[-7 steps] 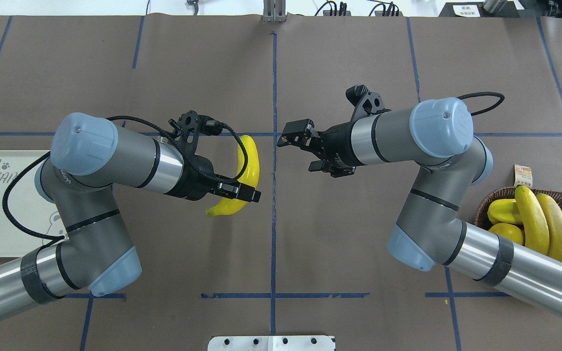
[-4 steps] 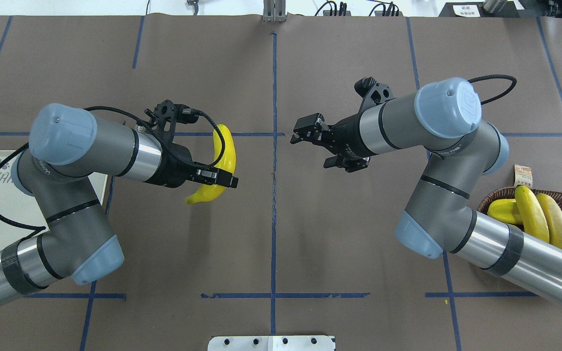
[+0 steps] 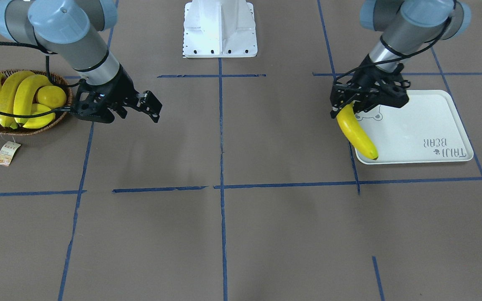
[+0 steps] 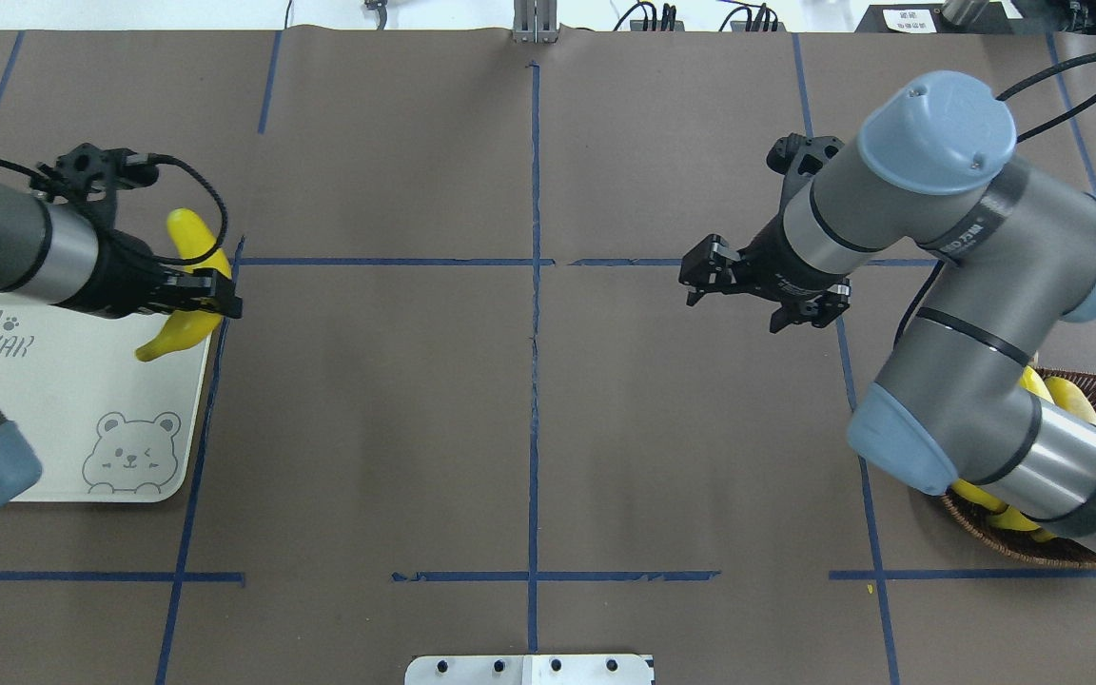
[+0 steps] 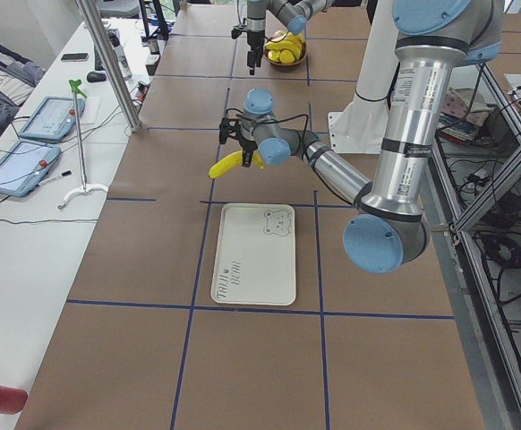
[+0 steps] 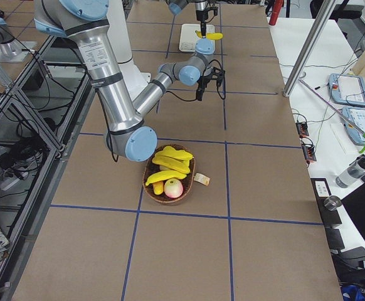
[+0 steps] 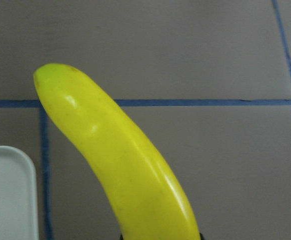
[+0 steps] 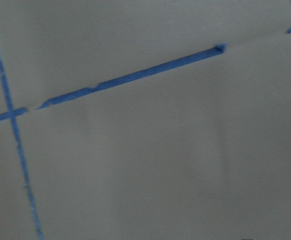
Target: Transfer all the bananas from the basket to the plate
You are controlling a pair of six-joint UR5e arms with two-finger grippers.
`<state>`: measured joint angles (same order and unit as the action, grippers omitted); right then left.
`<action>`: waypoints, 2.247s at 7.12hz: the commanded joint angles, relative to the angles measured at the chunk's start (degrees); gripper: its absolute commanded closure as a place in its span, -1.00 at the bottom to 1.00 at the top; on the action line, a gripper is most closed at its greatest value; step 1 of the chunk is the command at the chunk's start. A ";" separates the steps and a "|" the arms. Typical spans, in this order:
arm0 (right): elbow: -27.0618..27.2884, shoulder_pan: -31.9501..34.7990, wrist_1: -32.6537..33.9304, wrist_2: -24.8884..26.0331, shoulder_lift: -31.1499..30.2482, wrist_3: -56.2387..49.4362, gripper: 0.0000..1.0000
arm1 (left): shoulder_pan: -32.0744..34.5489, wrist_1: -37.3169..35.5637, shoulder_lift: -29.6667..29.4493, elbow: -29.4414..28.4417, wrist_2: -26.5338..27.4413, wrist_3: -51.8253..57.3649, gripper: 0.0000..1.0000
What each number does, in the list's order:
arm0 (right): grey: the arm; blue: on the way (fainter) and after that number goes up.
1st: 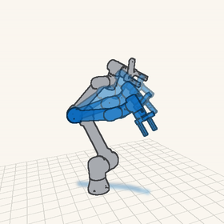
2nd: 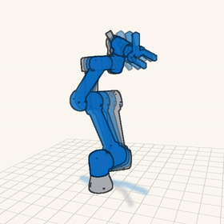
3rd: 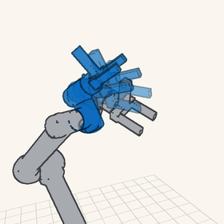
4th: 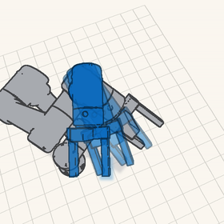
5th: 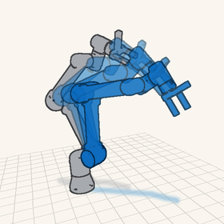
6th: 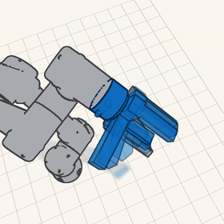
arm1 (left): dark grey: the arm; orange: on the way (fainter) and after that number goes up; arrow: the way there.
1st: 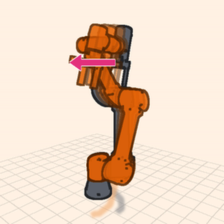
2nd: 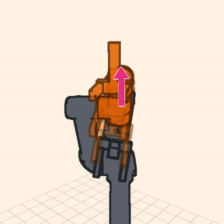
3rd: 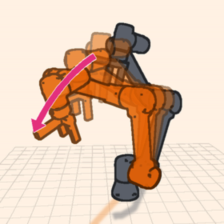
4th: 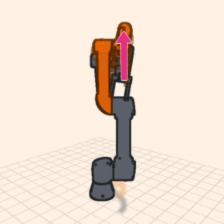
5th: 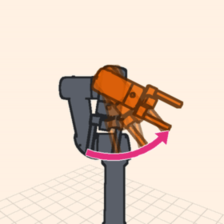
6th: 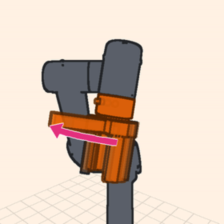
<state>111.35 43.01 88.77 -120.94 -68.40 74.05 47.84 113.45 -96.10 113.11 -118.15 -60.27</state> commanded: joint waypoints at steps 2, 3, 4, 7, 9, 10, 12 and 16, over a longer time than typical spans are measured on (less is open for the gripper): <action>5.02 8.45 5.01 -2.96 -13.04 -24.39 -1.00 | 6.64 -0.43 15.10 0.80 -1.03 17.06 0.99; 5.02 12.76 4.84 -4.99 -17.26 -33.70 -1.00 | 7.00 0.01 17.15 0.18 -0.86 21.03 0.98; 4.93 16.80 4.83 -6.31 -20.52 -41.54 -1.00 | 7.09 1.93 18.65 -0.52 -0.86 21.24 0.98; 4.58 22.28 4.57 -8.26 -24.58 -51.96 -1.00 | 7.09 25.53 20.43 -17.08 -1.03 20.28 0.97; 4.66 22.73 4.57 -8.61 -24.68 -52.16 -1.00 | 7.09 26.47 20.86 -19.42 -3.47 20.37 0.74; 4.66 22.82 4.57 -8.61 -24.68 -52.16 -1.00 | 7.18 26.73 22.17 -19.68 -5.32 20.98 0.59; 4.75 22.82 4.48 -8.61 -24.94 -52.16 -1.00 | 7.18 26.74 22.10 -21.00 -5.07 21.07 0.48; 4.66 22.82 4.48 -8.61 -24.94 -52.07 -1.00 | 8.40 26.12 20.69 -21.00 -5.16 21.24 0.19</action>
<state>116.02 65.83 93.25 -129.55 -93.33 21.96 55.62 139.59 -74.90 92.12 -123.32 -39.15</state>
